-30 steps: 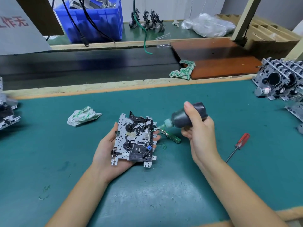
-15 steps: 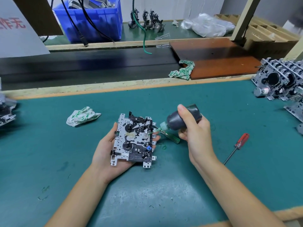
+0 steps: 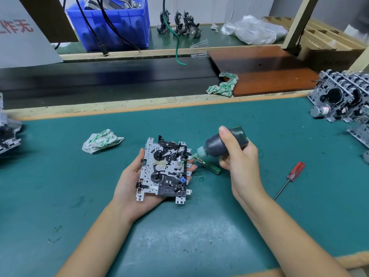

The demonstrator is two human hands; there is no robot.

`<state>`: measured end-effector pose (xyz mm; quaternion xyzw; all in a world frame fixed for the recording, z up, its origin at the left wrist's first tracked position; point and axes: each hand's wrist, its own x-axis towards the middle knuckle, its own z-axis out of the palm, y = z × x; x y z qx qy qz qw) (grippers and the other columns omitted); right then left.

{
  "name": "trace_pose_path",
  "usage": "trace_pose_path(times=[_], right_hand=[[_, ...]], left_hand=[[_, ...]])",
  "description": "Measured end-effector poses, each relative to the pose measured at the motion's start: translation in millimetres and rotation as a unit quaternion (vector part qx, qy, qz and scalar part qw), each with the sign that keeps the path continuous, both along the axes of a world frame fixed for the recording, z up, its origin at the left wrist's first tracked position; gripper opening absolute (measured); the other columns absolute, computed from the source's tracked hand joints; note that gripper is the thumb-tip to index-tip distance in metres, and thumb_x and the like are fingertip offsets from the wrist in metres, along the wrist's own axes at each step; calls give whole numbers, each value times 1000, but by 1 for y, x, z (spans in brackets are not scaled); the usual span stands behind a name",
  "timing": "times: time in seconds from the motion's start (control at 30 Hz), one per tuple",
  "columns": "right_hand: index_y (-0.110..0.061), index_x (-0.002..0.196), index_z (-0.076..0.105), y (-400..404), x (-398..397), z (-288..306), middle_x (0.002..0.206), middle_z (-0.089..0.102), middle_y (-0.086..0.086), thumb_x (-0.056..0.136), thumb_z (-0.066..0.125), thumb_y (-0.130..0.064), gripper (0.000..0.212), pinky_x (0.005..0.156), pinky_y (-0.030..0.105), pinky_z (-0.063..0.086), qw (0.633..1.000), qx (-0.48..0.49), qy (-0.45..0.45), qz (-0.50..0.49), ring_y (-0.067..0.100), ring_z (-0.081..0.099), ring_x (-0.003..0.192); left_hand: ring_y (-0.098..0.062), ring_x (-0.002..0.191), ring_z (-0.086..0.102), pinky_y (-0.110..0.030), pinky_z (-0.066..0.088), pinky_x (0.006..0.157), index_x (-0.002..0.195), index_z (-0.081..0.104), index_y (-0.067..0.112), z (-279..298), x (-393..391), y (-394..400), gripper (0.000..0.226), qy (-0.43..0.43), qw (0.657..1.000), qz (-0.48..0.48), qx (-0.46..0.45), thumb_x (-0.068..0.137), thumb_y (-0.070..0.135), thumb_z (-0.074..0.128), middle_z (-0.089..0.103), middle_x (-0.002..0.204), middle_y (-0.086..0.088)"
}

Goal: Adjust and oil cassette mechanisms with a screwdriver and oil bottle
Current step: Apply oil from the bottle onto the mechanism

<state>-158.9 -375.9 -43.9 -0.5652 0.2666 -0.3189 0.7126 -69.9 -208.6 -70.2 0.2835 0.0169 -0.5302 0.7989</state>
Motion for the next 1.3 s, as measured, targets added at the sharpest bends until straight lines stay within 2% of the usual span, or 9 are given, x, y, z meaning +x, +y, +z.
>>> trace_pose_path(times=[0.23, 0.37, 0.57, 0.77, 0.87, 0.97, 1.13, 1.23, 1.3], right_hand=[[-16, 74, 58, -11, -2, 13, 52, 54, -8, 77, 65, -39, 24, 41, 21, 38, 998, -5, -53, -19, 7, 43, 42], [-11, 89, 61, -29, -3, 14, 66, 64, -3, 89, 63, -26, 15, 53, 23, 51, 997, 37, -59, -38, 9, 57, 55], [-26, 92, 46, -45, 0, -5, 92, 67, -3, 75, 76, -6, 40, 74, 16, 47, 989, -127, 80, -5, 4, 63, 78], [-30, 100, 40, -39, 3, -16, 98, 62, -16, 74, 78, -12, 49, 95, 38, 46, 965, -233, 119, 29, 14, 62, 95], [-19, 105, 47, -35, -7, -5, 94, 53, -9, 79, 71, -25, 36, 81, 26, 44, 865, -494, 40, -79, 13, 53, 87], [-11, 98, 57, -27, -21, 9, 86, 56, 2, 81, 57, -18, 19, 69, 31, 46, 766, -643, -12, -22, 18, 50, 76], [-13, 133, 50, -20, -47, 3, 116, 59, 1, 76, 61, -35, 62, 98, 26, 32, 645, -701, 192, 236, 19, 52, 111], [-16, 108, 64, -23, -54, 1, 95, 64, -3, 74, 65, -60, 56, 89, 27, 40, 609, -725, 205, 249, 17, 58, 95], [-15, 86, 65, -23, -56, 0, 82, 62, -4, 72, 64, -65, 52, 80, 30, 46, 598, -742, 177, 246, 19, 59, 83]], left_hand=[[-45, 116, 55, -60, 45, 93, 116, 65, -3, -2, 1, 0, 67, -14, 1000, -9, -1, 95, 51, 32, 54, 129, -31], [-44, 121, 51, -58, 46, 94, 123, 60, -3, -4, 0, 0, 73, -31, 999, -15, -4, 95, 57, 28, 49, 134, -30], [-43, 136, 33, -56, 24, 113, 137, 42, -4, -3, 0, 1, 107, -38, 996, -61, -58, 78, 83, 27, 35, 145, -29], [-49, 133, 33, -61, 29, 108, 137, 46, 0, -2, -3, 1, 104, -67, 979, -148, -120, 73, 82, 39, 35, 145, -29], [-51, 128, 40, -59, 35, 104, 137, 47, 1, 2, -4, 2, 97, -70, 973, -176, -133, 76, 77, 44, 39, 142, -29], [-51, 121, 47, -57, 41, 99, 138, 46, 3, 4, -4, 5, 90, -88, 967, -204, -122, 79, 71, 51, 42, 140, -30], [-43, 110, 59, -53, 46, 95, 125, 61, 6, 7, -3, 7, 82, -106, 966, -236, -2, 70, 66, 67, 59, 126, -23], [-31, 103, 66, -44, 49, 96, 104, 74, 9, 12, 8, 4, 82, -127, 948, -259, 138, 66, 80, 57, 69, 111, -15], [-24, 76, 70, -34, 55, 78, 76, 75, 10, 16, 17, 1, 81, -175, 922, -266, 219, 61, 85, 48, 72, 82, -11]])
